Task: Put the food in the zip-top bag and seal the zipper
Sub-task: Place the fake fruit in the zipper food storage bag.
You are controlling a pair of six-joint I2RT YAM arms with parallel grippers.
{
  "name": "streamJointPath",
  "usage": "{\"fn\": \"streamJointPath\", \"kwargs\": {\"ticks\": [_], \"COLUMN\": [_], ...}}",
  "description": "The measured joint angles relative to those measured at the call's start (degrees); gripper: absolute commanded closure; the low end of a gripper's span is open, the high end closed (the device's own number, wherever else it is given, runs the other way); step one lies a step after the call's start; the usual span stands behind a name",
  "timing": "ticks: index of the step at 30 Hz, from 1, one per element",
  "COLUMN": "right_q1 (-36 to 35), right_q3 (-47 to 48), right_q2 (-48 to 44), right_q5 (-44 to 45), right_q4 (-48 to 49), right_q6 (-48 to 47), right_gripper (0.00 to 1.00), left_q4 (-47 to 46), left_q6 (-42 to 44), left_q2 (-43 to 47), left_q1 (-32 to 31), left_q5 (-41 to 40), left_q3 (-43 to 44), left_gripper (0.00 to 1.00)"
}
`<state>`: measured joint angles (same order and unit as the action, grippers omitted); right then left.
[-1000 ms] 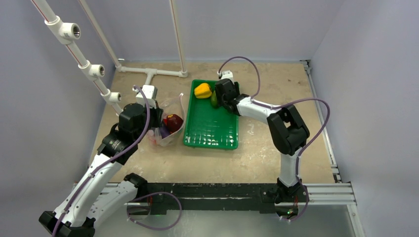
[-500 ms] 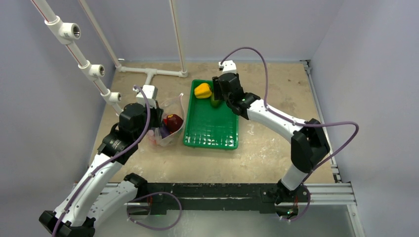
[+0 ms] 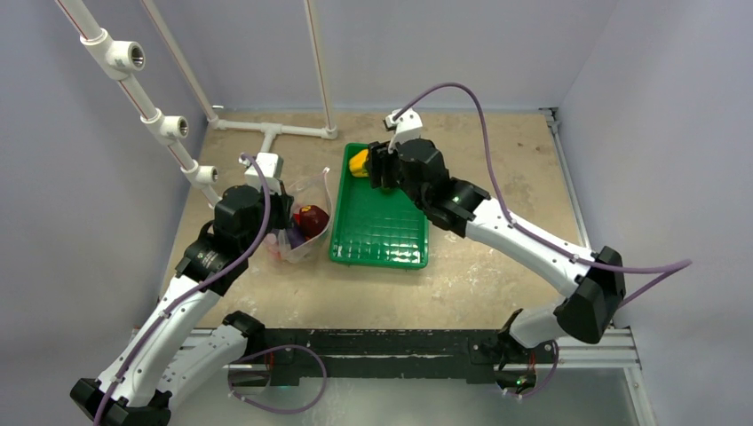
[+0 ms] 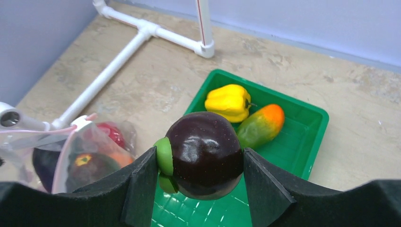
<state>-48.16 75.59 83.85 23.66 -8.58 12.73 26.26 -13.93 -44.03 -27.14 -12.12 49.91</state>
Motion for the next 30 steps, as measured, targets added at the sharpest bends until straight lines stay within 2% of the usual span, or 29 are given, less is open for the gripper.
{"fn": "streamJointPath", "kwargs": {"ticks": [6,12,23,28,30], "right_q1": [-1.8,-8.0,-17.2,-19.5,-20.2], "right_q3": [0.0,0.0,0.0,0.3,0.9], "right_q2": [-3.9,-5.7,-1.5,0.5,1.5], "right_q5": [-3.8,-5.4,-5.0,-4.7,-4.5], "right_q4": [1.4,3.6,4.1,5.5,6.4], "right_q6": [-1.6,-3.6,-7.4,-8.5,-8.9], "right_gripper": [0.64,0.64,0.62,0.6,0.55], "left_q4": [0.0,0.0,0.0,0.0,0.0], "left_q6": [0.0,0.0,0.0,0.0,0.0], "left_q2": [0.0,-0.1,-0.2,-0.2,-0.2], "left_q1": [0.0,0.0,0.0,0.0,0.0], "left_q5": [0.0,0.0,0.0,0.0,0.0], "left_q3": [0.0,0.0,0.0,0.0,0.0], "left_gripper": [1.0,1.0,1.0,1.0,1.0]}}
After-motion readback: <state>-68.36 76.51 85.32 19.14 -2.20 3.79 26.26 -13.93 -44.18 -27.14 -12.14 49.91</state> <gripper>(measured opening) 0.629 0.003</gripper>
